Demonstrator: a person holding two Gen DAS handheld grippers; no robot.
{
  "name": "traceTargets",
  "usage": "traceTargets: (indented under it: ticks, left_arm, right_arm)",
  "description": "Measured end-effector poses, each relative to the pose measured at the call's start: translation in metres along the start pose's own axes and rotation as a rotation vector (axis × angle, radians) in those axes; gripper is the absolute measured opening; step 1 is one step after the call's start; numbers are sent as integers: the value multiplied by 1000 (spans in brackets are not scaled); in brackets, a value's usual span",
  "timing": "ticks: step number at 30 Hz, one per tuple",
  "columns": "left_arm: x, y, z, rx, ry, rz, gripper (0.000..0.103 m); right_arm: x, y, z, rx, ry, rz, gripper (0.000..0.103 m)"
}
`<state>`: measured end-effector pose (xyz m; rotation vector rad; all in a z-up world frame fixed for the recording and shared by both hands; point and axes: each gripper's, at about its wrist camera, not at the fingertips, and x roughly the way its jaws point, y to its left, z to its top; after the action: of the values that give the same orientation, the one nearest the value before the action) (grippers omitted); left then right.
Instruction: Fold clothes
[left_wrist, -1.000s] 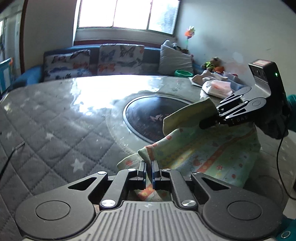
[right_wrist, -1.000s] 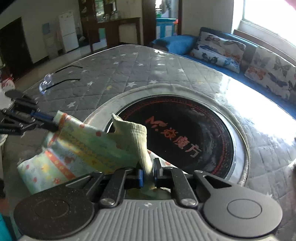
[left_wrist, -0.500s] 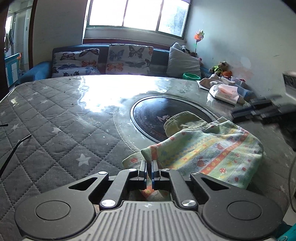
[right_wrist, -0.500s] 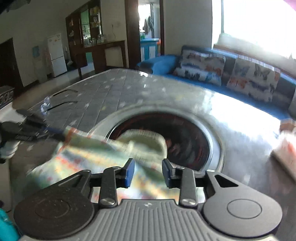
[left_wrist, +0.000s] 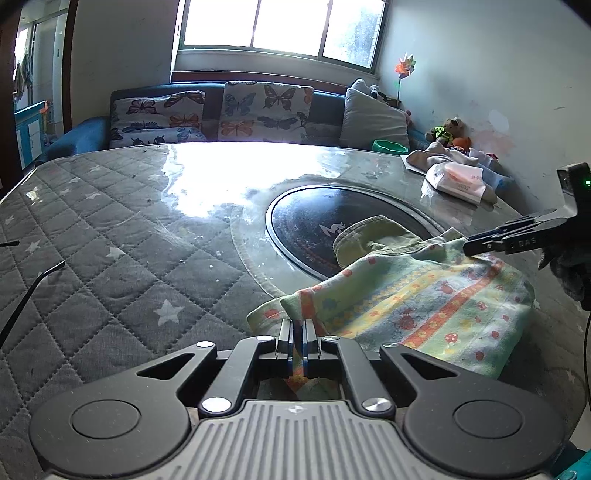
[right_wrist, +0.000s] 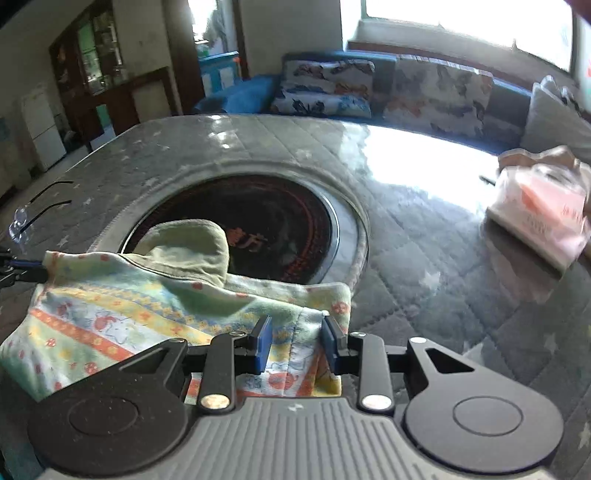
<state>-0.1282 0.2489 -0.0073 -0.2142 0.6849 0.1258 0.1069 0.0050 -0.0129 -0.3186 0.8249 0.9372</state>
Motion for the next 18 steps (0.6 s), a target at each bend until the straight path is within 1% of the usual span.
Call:
traceTargets:
  ticks: [2,3,4,9,11,15,18]
  left_arm:
    - [1,0,-1,-7,2,1,5]
    - [1,1,-1,-11,2,3,5]
    - [1,1,-1,-15,0,4,5]
    - [-1,3,-4,-41,-12,20,5]
    - [-1,4,-6,-52,-12,28,5]
    - [-1,5,-8,-63,-11,44,5]
    - [-2,4,-6,-58,-6,50,5]
  right_arm:
    - [2,2,0,-3,1,5,18]
    - [2,4,0,-14,-4,-3,8]
    - [0,6,2,-29,-11,-11,5]
    - [-15,18,16,-99,-116,-20,4]
    - [-10,18,17,-101,-139,-32,4]
    - [21,10,8,-73,-119,-48,5]
    - [30,9,4,-68,-114,-67,13]
